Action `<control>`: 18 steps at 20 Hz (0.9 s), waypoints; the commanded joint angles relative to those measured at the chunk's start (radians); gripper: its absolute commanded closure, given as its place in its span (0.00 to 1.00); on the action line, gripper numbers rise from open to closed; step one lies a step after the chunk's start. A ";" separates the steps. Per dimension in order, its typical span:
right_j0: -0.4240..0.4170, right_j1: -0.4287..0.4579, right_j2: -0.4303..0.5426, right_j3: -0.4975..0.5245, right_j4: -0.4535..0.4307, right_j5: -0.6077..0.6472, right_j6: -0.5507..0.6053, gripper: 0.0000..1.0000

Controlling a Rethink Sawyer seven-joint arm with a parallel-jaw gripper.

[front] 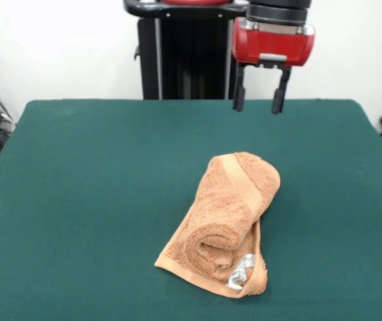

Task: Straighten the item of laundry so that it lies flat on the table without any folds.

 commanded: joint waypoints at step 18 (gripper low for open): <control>0.009 0.071 0.021 -0.086 0.088 0.069 0.219 0.00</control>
